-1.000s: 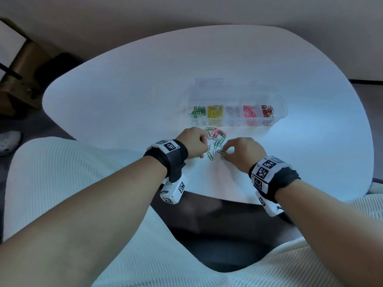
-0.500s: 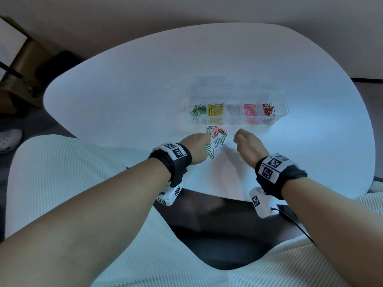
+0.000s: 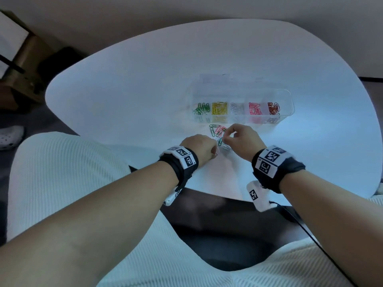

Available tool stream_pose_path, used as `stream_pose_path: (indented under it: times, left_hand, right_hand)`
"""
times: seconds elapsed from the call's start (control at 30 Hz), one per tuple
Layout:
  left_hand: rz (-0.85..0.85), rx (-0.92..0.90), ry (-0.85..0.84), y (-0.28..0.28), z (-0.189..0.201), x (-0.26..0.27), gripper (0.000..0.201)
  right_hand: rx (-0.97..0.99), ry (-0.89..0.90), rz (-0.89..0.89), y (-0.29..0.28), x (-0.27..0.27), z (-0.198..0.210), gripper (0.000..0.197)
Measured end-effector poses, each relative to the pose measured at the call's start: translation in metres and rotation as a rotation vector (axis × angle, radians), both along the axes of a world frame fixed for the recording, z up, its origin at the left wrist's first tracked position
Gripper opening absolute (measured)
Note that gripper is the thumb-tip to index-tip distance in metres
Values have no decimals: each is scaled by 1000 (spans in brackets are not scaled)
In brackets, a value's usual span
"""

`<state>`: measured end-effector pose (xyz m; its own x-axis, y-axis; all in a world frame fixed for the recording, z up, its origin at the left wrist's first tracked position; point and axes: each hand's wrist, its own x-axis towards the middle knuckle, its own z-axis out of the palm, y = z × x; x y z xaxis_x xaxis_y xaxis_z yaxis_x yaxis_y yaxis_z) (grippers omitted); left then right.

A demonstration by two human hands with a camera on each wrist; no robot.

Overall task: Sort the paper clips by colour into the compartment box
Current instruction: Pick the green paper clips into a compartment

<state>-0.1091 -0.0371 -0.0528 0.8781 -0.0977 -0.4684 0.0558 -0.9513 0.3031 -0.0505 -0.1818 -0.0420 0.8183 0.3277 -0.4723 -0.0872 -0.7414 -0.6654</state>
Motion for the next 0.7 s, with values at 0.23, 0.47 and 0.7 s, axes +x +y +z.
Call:
stream_pose_path:
  times: [0.23,0.47,0.7]
  left_hand:
    - [212,-118,-72,2,13,-3,20]
    - [654,-460,-174,26,28,18,42]
    - [580,-484,-107,17,18,12,30]
  right_hand:
    - [-318,-198,136,14,-4,-3,16]
    - [-303,-68,135,9,1,-6,22]
    - [205,406,-154,-14,9,6,28]
